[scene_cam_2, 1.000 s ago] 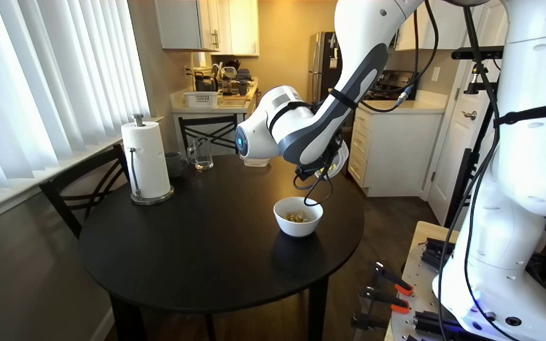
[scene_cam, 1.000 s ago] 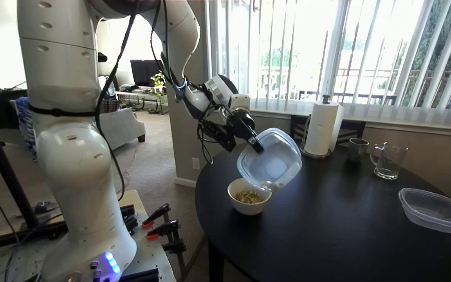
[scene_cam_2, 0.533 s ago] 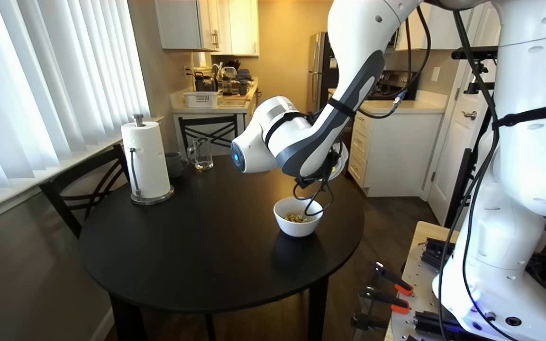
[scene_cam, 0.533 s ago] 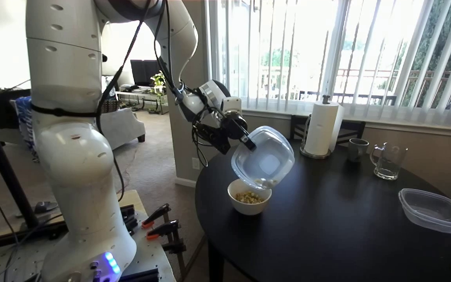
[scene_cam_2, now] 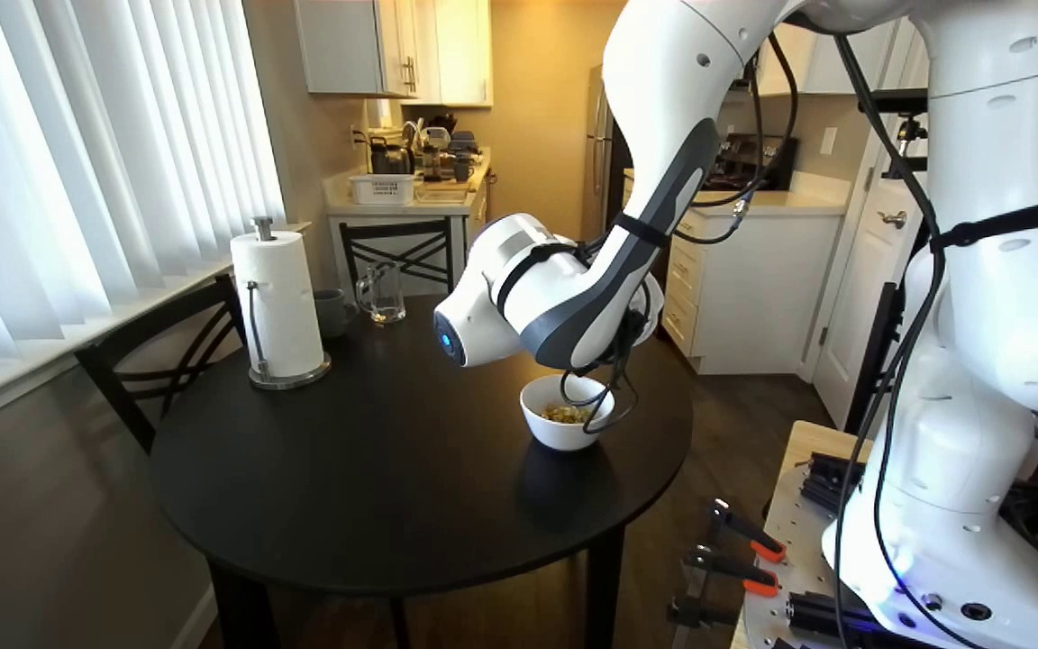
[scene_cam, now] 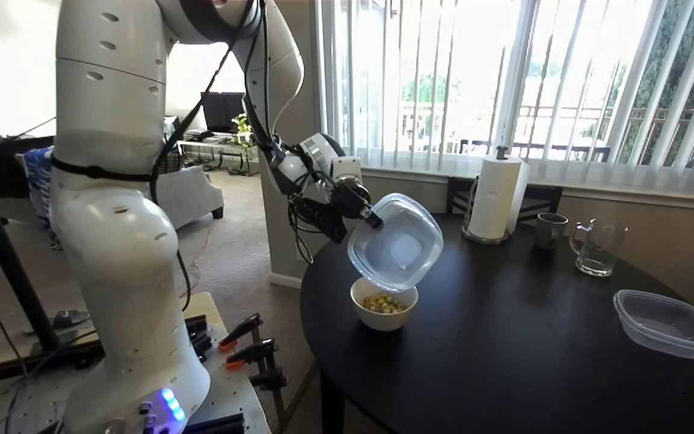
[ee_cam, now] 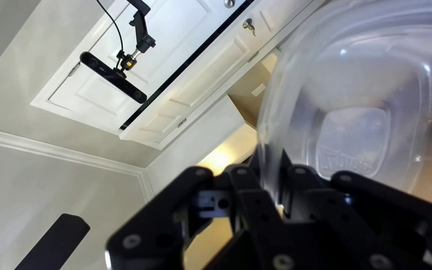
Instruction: Transfer the candy to the white bowl
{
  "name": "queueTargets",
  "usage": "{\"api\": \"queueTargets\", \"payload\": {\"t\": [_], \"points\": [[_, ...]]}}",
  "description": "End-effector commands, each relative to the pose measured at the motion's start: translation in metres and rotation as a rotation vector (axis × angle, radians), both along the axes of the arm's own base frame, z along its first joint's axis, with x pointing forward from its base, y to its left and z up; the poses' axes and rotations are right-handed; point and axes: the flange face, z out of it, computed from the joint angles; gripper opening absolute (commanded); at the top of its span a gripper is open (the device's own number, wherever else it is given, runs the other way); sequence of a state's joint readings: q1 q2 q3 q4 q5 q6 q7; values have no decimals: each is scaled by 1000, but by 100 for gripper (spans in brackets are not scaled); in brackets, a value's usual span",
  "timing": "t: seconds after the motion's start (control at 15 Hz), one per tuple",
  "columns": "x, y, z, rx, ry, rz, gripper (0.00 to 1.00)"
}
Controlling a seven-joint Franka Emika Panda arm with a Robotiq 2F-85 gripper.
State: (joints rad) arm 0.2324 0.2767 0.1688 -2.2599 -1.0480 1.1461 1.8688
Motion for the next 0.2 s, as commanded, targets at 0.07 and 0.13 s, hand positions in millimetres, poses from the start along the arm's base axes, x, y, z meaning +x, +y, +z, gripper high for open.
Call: {"api": "queueTargets", "payload": {"t": [0.07, 0.13], "points": [[4, 1, -1, -31, -7, 0, 1], [5, 1, -1, -29, -5, 12, 1]]}}
